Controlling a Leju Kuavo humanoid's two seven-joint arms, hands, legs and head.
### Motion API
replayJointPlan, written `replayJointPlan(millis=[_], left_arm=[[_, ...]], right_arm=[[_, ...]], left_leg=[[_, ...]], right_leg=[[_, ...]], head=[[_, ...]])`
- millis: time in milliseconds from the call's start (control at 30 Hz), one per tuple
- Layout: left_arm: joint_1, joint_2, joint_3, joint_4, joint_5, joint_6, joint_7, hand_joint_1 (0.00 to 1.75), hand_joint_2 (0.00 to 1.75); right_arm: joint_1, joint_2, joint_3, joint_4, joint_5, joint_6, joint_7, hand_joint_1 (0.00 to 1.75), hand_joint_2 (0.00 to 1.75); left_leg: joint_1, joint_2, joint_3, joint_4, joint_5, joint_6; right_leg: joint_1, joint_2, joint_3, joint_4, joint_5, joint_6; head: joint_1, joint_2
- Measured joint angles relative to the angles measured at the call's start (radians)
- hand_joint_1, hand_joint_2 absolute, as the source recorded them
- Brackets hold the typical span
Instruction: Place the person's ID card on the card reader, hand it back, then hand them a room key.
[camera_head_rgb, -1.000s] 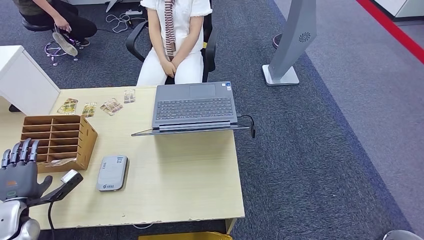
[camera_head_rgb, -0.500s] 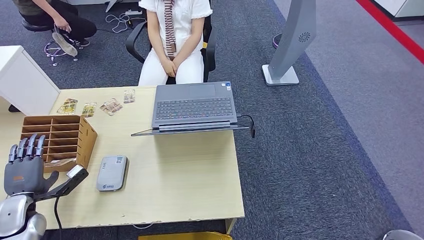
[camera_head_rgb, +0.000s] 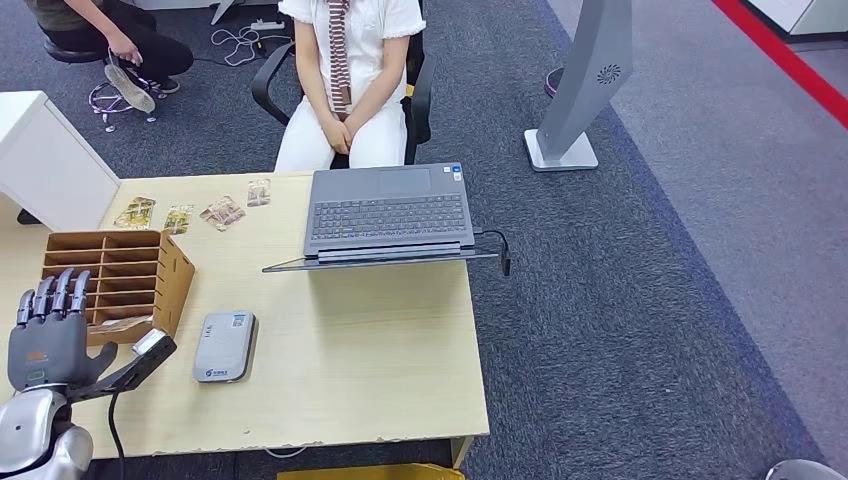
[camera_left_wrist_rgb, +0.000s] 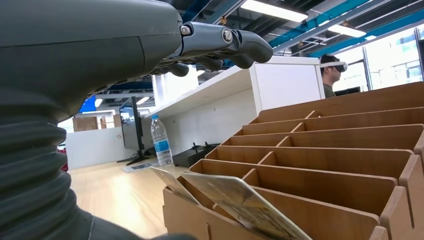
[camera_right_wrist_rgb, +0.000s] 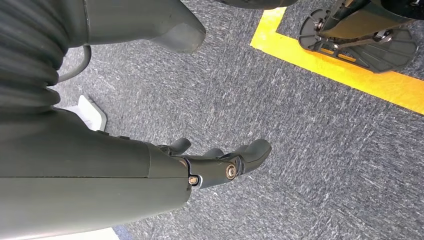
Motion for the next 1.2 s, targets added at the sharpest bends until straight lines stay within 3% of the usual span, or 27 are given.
replayJointPlan(millis=[133,267,633,1200], left_arm=[[0.001,0.000,0.000,0.000,0.000,-0.006,0.002,0.45,1.75],[0.001,0.000,0.000,0.000,0.001,-0.007,0.002,1.75,1.75],[0.007,0.003,0.000,-0.004,0.038,-0.072,0.004,1.75,1.75],[0.016,0.012,0.000,-0.026,0.057,-0.089,-0.011,1.75,1.75]], right_arm=[[0.000,0.000,0.000,0.000,0.000,0.000,-0.001,0.00,1.75],[0.000,0.000,0.000,0.000,0.000,0.000,-0.002,0.00,1.75],[0.000,0.000,-0.002,0.000,-0.005,-0.002,-0.009,0.00,1.75],[-0.003,0.000,-0.025,0.000,-0.013,-0.002,-0.021,0.00,1.75]], left_leg=[[0.000,0.000,0.000,0.000,0.000,0.000],[0.000,0.000,0.000,0.000,0.000,0.000],[0.000,0.000,0.000,0.000,0.000,0.000],[0.000,0.000,0.000,0.000,0.000,0.000]], right_leg=[[0.000,0.000,0.000,0.000,0.000,0.000],[0.000,0.000,0.000,0.000,0.000,0.000],[0.000,0.000,0.000,0.000,0.000,0.000],[0.000,0.000,0.000,0.000,0.000,0.000]], head=[[0.000,0.000],[0.000,0.000],[0.000,0.000],[0.000,0.000]])
